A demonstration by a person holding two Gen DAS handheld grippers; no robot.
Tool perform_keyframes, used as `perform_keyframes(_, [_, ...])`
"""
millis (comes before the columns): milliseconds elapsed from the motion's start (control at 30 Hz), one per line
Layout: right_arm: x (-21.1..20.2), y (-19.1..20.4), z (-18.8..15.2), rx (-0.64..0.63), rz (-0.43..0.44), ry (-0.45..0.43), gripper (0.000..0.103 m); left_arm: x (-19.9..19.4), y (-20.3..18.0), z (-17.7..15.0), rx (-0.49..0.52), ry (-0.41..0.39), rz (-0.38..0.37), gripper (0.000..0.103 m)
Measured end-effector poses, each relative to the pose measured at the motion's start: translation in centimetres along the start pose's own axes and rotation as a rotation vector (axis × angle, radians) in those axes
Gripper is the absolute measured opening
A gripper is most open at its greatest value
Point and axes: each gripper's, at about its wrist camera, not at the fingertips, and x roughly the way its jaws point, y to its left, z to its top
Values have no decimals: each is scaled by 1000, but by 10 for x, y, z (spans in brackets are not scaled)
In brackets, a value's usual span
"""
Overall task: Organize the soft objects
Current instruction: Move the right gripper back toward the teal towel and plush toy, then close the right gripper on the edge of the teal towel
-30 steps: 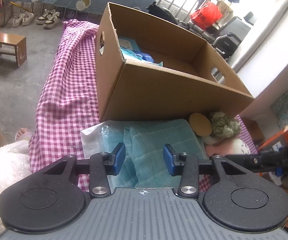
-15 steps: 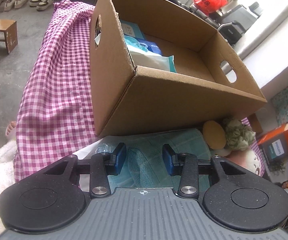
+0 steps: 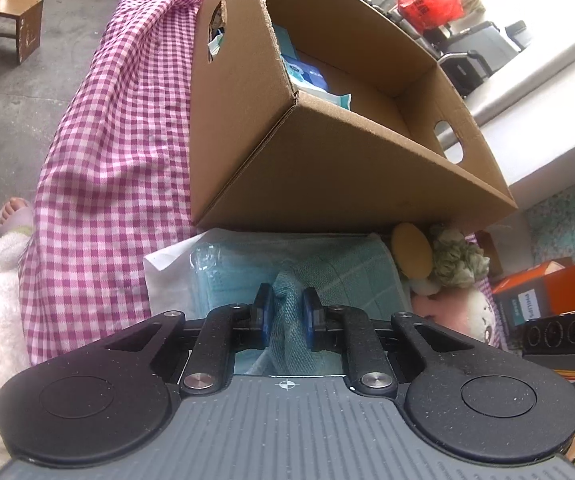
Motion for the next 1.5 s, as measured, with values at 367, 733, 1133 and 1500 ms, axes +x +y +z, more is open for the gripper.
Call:
perform_keyframes(367, [11, -7, 5, 33, 84, -21, 56, -59, 6, -39, -24, -160, -11, 47])
perform_keyframes(733, [21, -34, 2, 266, 233, -33, 33, -56, -10, -90, -13, -83, -75, 47])
perform_keyframes(1133, [18, -34, -1, 321, 313, -93, 21, -34, -7, -80, -59, -106, -153, 47])
perform_keyframes(1500, [-39, 18, 25, -55, 164, -184, 36, -28, 11, -64, -140, -135, -197, 51])
